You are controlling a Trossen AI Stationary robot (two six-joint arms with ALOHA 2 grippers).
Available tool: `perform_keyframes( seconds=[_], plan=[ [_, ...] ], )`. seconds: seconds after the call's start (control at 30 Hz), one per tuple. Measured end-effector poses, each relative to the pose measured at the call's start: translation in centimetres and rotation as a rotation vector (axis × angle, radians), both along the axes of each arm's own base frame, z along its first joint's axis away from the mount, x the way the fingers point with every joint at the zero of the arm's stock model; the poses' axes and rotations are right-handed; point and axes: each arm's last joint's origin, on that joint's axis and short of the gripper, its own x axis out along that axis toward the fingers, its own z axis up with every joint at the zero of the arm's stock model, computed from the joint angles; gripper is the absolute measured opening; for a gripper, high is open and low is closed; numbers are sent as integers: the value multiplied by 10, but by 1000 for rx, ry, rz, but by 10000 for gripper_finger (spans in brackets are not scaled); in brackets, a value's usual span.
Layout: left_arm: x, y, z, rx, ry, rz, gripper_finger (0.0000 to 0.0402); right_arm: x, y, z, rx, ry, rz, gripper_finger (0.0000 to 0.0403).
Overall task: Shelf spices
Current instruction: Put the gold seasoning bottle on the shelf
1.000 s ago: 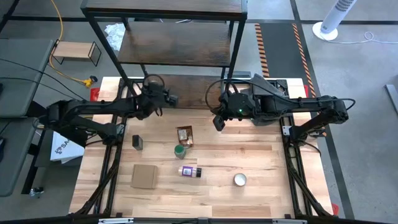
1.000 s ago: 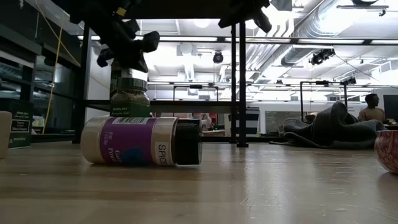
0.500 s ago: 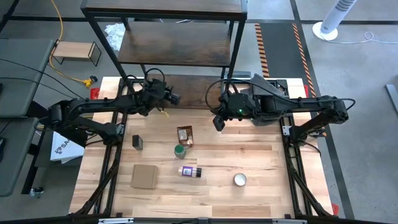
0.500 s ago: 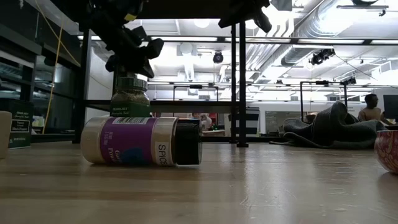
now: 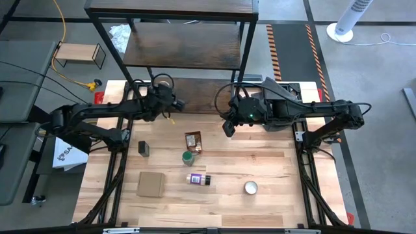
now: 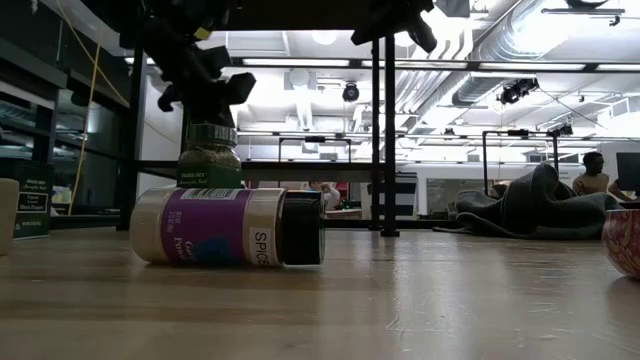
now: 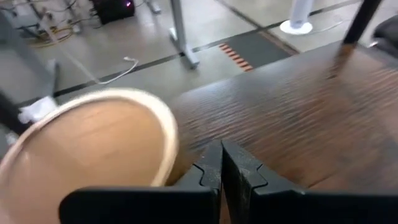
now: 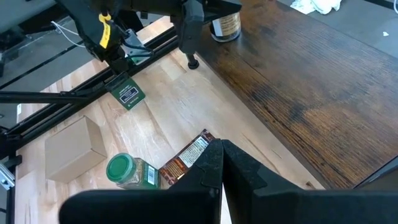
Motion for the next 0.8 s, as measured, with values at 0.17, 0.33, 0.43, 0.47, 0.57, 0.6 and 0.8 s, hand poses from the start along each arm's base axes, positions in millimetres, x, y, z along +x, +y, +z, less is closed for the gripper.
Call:
perform_keyframes(
  seconds=[0.17, 0.33, 0.43, 0.47, 0.57, 0.6, 0.8],
  plan=[
    [-11, -2, 0, -13, 26, 72, 0, 0, 0, 0, 1, 0, 0, 0],
    [-17, -5, 7, -22, -25, 95, 0, 0, 0, 0, 1, 0, 0, 0],
    [-14, -9, 16, -45, -163, 62, 0, 0, 0, 0, 0, 0, 0, 0],
    [-11, -10, 19, -43, -211, 51, 0, 0, 0, 0, 1, 0, 0, 0],
    [-3, -10, 31, 19, -356, 35, 0, 0, 0, 0, 1, 0, 0, 0],
    [0, -8, 35, 46, -395, 41, 0, 0, 0, 0, 1, -1, -1, 0],
    [9, 7, 31, 95, -442, 145, 0, 0, 0, 0, 21, -8, -15, 0]
  ],
)
